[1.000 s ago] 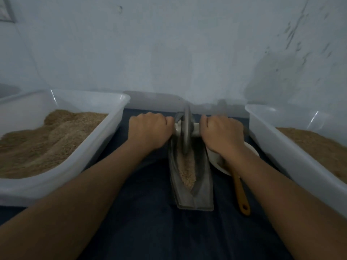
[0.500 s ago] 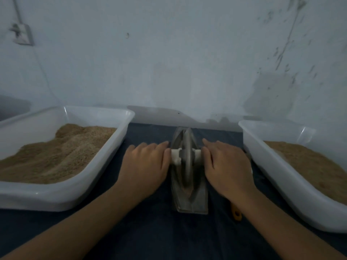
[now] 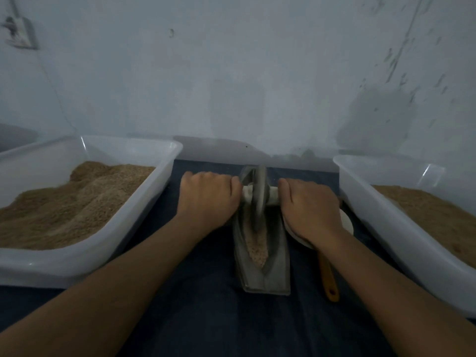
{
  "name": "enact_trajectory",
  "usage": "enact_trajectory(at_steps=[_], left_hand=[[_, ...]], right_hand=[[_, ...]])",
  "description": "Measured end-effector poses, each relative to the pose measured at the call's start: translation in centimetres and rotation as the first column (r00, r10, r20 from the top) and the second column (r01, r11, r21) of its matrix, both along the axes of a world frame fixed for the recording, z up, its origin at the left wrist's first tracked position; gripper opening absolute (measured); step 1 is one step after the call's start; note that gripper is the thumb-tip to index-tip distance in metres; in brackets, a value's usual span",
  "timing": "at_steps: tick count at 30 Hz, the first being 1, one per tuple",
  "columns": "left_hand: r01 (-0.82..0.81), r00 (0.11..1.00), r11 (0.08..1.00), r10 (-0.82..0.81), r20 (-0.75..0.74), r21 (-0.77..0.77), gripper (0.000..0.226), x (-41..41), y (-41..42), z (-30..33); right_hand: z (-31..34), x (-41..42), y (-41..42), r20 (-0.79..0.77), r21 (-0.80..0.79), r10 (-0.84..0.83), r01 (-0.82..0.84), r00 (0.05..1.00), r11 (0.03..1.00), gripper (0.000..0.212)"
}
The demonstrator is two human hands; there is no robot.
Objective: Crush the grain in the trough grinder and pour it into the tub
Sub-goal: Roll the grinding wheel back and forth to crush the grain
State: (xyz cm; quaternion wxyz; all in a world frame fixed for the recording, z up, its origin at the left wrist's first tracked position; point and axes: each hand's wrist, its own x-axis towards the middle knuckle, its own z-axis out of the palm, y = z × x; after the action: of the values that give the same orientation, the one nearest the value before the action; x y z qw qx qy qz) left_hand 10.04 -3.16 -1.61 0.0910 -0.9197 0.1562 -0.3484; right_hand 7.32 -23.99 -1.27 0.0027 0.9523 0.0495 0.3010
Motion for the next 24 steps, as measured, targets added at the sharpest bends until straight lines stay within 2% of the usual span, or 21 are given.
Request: enact_trajectory(at_steps=[3,6,9,13,17,24], left_hand=[[-0.035,0.999,0.998,0.037,-0.030,0.057,0.032,1.6,-0.3,0.1],[-0.028,0.999,0.995,0.030,-0.028,0.092,0.038,2.1,-0.4,0.5],[-0.018,1.000,0.997,0.019,-0.015,0.072,0.032,0.9,-0.5,0.5],[0.032,0.999,0.992,-0.030,0.019,-0.125,0.030,-1.7,0.4,-0.5],[0.168,0.985,0.918,-0.173,0.020,-0.359,0.035,-4.5,2.0,-1.9],[0.240,0.968,0.868,-0.246,0.044,-0.435,0.037,-6.5,2.4,-2.3]], right_hand=[[0.4,1.7,-0.1,-0.025,-0.052,-0.047,0.046,0.999,0.998,0.040],[0.6,2.4,0.0,-0.050,-0.026,-0.041,0.039,0.998,0.999,0.041],[0.4,1.8,-0.2,-0.036,0.034,-0.025,0.027,0.999,0.999,0.048],[-0.2,-0.9,0.1,0.050,0.047,0.014,-0.016,0.999,0.999,0.046],[-0.3,-4.4,0.5,0.141,0.122,0.107,-0.124,0.984,0.985,0.046],[-0.9,-6.7,0.4,0.164,0.087,0.128,-0.143,0.978,0.986,0.050]])
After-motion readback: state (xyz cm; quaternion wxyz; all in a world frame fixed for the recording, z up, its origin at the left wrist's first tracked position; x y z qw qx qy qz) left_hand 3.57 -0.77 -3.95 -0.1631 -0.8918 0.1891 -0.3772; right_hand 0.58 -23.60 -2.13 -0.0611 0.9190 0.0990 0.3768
